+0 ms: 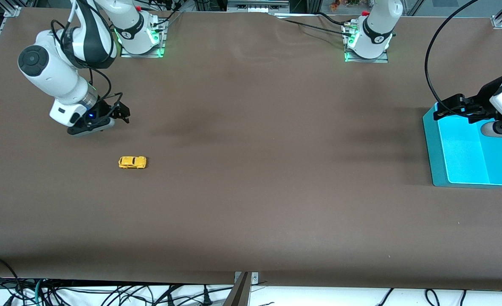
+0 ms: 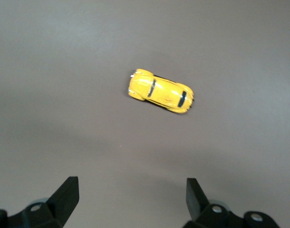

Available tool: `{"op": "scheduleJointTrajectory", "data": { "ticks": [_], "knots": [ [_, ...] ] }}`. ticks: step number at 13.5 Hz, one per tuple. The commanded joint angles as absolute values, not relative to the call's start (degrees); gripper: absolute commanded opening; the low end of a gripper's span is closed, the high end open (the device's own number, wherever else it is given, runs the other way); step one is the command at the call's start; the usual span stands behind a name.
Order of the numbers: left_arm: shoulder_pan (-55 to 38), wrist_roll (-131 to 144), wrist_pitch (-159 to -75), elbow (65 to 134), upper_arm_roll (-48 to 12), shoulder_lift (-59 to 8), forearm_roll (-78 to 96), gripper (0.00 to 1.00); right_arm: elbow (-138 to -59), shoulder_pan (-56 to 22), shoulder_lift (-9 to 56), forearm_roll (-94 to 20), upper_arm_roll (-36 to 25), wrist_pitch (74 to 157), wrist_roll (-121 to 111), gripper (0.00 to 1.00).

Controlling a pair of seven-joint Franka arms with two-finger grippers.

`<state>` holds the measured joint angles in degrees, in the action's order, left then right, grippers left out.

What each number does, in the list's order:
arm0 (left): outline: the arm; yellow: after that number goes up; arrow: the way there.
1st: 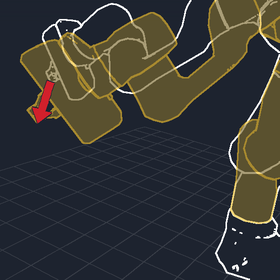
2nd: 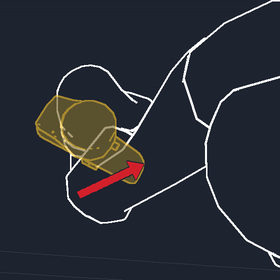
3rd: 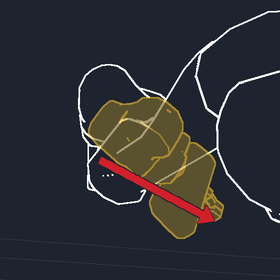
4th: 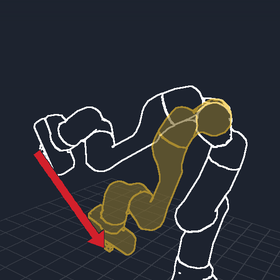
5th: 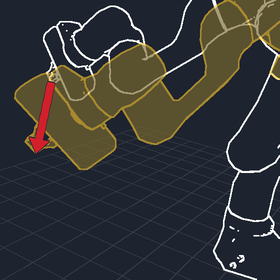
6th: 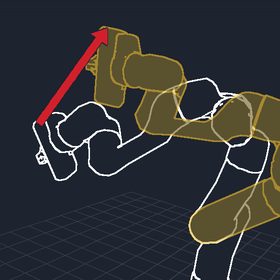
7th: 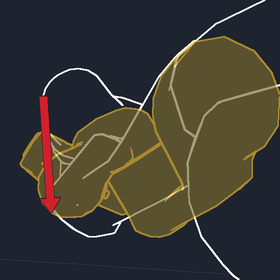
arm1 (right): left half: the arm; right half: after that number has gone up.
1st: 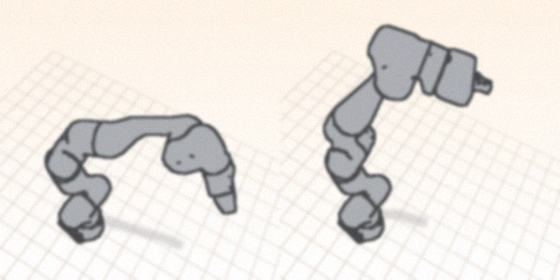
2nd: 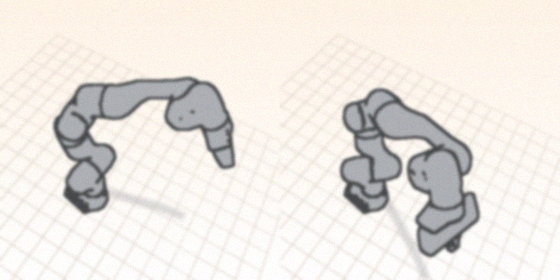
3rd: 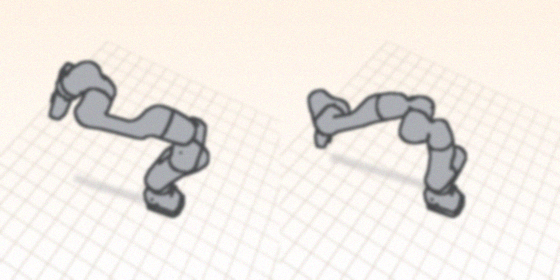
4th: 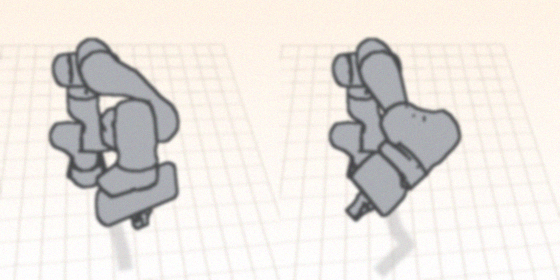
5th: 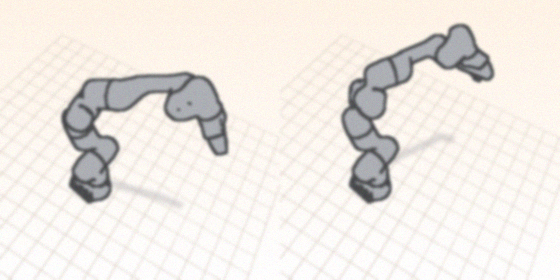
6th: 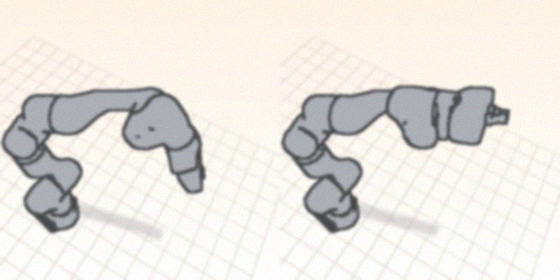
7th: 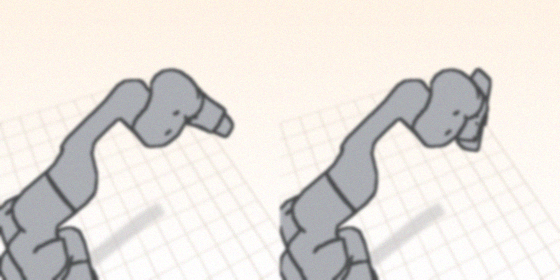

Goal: Wind and store yellow beetle car
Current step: 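Reach the right gripper down over the yellow beetle car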

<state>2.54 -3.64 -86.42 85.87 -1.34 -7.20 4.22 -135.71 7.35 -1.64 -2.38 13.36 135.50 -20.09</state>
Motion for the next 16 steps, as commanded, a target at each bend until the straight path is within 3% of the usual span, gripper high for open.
{"op": "scheduleJointTrajectory", "data": {
  "ticks": [1,5,9,16],
  "knots": [
    [2.29,-4.57,-85.78,85.61,-1.41,-6.86,3.25,1.00,-136.67,7.03,-1.06,-1.50,13.18,137.20,-34.21,1.00],
    [1.14,-4.31,-85.78,85.61,-1.41,-7.12,3.25,1.00,-136.58,7.03,1.66,-1.67,13.27,139.03,-58.04,1.00],
    [1.23,-4.57,-85.78,85.61,-2.80,-7.12,3.16,1.00,-134.31,7.12,9.56,-1.76,13.27,146.42,-75.29,1.00],
    [1.14,-5.01,-85.52,87.36,-3.78,-7.12,3.25,1.00,-121.65,7.64,22.40,-1.67,13.10,145.81,-87.35,1.00]
  ]
}}
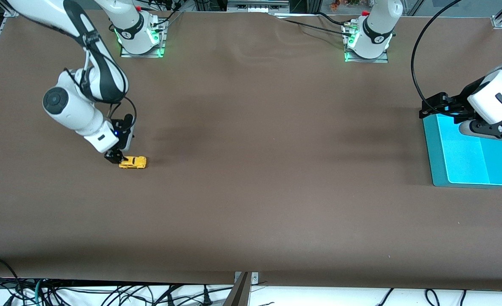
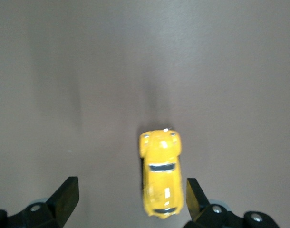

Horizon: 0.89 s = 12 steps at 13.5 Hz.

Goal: Wind and store yellow beetle car
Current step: 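Grasp the yellow car with the right gripper while the left gripper lowers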

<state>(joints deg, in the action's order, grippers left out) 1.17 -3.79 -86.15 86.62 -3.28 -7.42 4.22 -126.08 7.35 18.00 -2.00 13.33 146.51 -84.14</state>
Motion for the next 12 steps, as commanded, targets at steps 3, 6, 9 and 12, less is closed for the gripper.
{"op": "scheduleJointTrajectory", "data": {
  "ticks": [3,6,9,12],
  "knots": [
    [1.32,-13.24,-85.08,88.24,-4.13,-7.12,3.16,1.00,-120.50,7.91,25.39,-1.58,13.01,146.42,-88.15,1.00],
    [1.76,-18.35,-85.08,89.82,-4.13,-6.95,3.16,1.00,-120.50,8.78,26.89,-1.67,12.92,149.23,-89.73,1.00],
    [1.76,-26.95,-84.90,91.49,-4.13,-6.85,3.16,1.00,-120.59,9.14,27.25,-1.67,12.92,149.50,-91.58,0.80],
    [1.93,-33.56,-85.08,92.63,-4.13,-7.12,3.16,1.00,-120.76,9.14,27.33,-1.50,12.92,149.50,-92.37,0.38]
  ]
}}
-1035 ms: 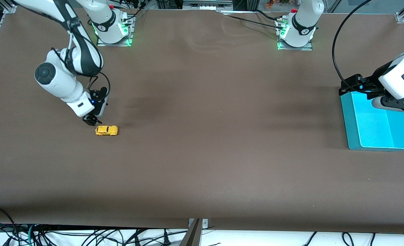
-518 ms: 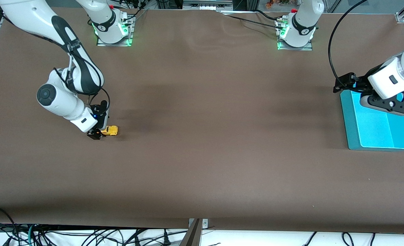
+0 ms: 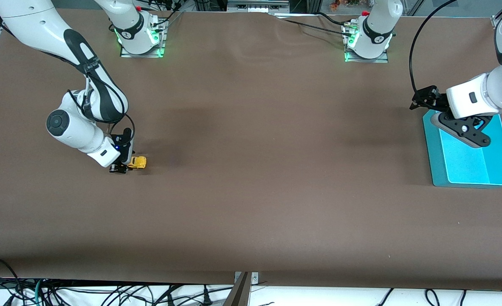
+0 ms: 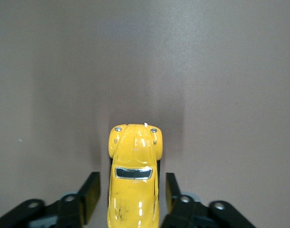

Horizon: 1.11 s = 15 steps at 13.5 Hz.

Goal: Wind and store yellow beetle car
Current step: 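Grasp the yellow car with the right gripper while the left gripper lowers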

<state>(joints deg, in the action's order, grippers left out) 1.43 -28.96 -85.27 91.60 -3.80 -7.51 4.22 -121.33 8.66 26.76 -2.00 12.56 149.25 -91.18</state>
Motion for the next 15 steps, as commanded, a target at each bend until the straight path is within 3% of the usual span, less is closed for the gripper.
{"op": "scheduleJointTrajectory", "data": {
  "ticks": [1,3,4,15],
  "knots": [
    [2.02,-34.88,-85.17,93.33,-4.13,-7.12,3.08,1.00,-120.85,9.14,27.42,-1.41,12.92,149.41,-92.37,0.25],
    [2.20,-36.64,-85.25,93.95,-4.04,-7.12,2.81,1.00,-121.03,9.14,27.42,-1.41,13.01,149.33,-95.60,0.11],
    [2.20,-37.78,-85.34,94.13,-4.04,-7.12,2.64,1.00,-121.03,9.14,27.42,-1.49,13.01,149.33,-97.80,0.09],
    [2.73,-54.83,-88.85,95.71,-4.13,-8.35,-0.70,1.00,-121.11,12.21,30.76,-2.20,11.69,152.05,-101.23,0.09]
  ]
}}
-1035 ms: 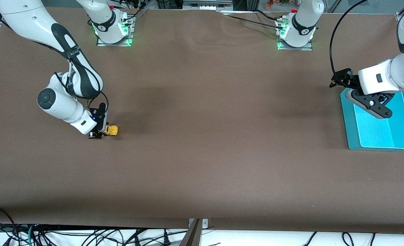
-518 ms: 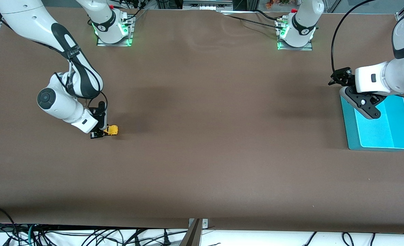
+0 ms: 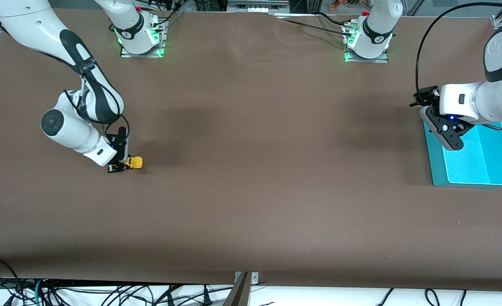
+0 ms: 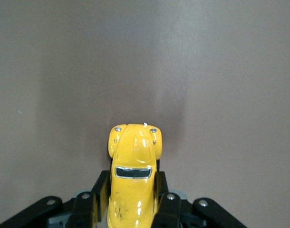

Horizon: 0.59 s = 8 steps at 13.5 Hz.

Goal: Wind and store yellow beetle car
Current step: 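Drag the held car backward along the table with the right gripper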

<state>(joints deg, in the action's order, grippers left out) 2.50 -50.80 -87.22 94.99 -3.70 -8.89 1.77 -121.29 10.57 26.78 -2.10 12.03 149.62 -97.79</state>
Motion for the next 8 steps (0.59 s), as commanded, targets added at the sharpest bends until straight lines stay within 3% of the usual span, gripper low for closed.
{"op": "scheduleJointTrajectory", "data": {
  "ticks": [1,8],
  "knots": [
    [2.81,-56.58,-89.55,95.71,-4.13,-8.44,-0.70,1.00,-121.11,13.09,30.85,-2.28,11.69,152.05,-102.99,0.10],
    [2.90,-68.19,-94.39,96.86,-4.04,-8.96,-0.70,1.00,-121.55,19.07,31.02,-2.29,11.69,151.35,-113.54,0.10]
  ]
}}
